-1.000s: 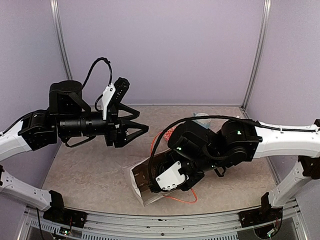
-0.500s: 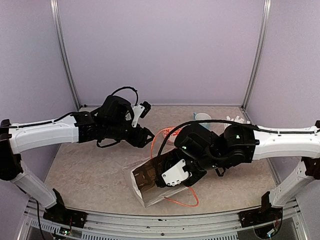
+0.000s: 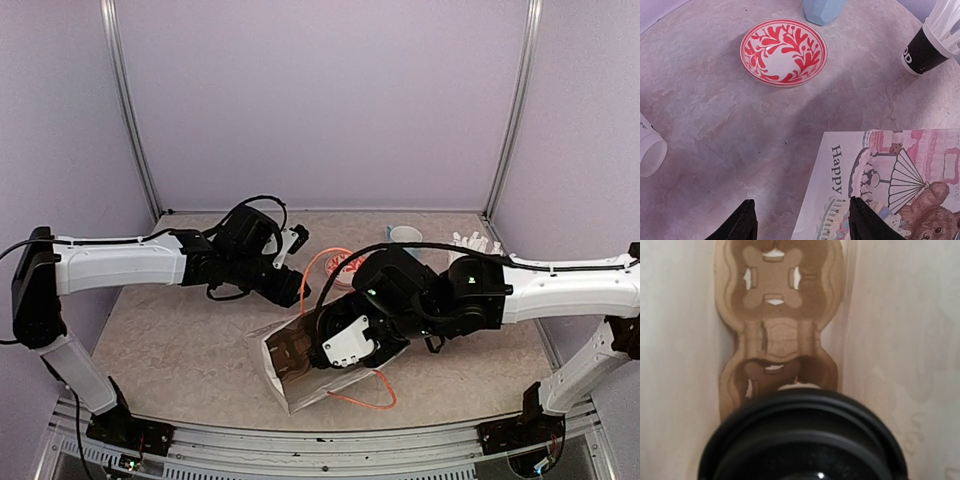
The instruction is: Pack the takeout coffee
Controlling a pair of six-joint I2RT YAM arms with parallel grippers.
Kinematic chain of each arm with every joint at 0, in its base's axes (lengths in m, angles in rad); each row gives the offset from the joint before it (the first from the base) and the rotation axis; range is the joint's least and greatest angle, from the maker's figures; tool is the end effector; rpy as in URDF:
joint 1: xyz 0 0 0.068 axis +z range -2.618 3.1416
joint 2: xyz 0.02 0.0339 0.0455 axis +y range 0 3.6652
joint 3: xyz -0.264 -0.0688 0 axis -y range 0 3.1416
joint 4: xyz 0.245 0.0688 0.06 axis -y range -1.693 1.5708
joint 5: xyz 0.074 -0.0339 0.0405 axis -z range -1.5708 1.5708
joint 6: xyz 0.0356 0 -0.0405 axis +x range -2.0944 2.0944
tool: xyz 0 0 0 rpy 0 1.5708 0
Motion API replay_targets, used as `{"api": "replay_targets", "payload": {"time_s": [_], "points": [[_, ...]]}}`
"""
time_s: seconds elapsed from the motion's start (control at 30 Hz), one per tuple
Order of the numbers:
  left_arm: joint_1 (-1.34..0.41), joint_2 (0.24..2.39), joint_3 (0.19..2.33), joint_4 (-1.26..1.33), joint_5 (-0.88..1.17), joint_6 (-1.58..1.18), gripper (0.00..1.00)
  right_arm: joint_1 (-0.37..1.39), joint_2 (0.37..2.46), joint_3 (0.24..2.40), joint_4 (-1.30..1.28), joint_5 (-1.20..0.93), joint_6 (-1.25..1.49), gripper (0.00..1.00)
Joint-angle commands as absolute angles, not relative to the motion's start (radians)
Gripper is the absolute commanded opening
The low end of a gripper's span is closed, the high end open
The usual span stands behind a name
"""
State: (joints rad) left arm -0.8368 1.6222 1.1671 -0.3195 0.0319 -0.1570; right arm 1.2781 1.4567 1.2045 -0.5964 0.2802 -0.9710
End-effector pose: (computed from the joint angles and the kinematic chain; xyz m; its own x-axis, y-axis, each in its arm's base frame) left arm 0.2392 -0.2668 0.2467 -0.5812 0.4109 -0.7024 0.6748 0.7258 -0.1338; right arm 0.0999 0.2975 0.2916 0.5938 -0.7789 -0.2018 -0.6683 -0.3377 -0.6628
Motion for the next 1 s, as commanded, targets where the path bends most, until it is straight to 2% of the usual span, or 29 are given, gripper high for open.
{"api": "replay_targets", "payload": {"time_s": [0.0,0.33,0.97], "points": [[-0.832,1.639,1.168,-0.292,0.096,-0.143,0.61,1.262,1.465,1.197,-0.554,0.272,-0.973,0.37],[-0.832,1.624,1.115,-0.267,0.152,-0.144,0.6,1.226,1.508,1.196,-0.547,0.199,-0.988,0.37],[-0.833,1.639,1.092,-0.222,0.204,-0.147,0.59,1.187,1.541,1.133,-0.421,0.203,-1.031,0.36]]}}
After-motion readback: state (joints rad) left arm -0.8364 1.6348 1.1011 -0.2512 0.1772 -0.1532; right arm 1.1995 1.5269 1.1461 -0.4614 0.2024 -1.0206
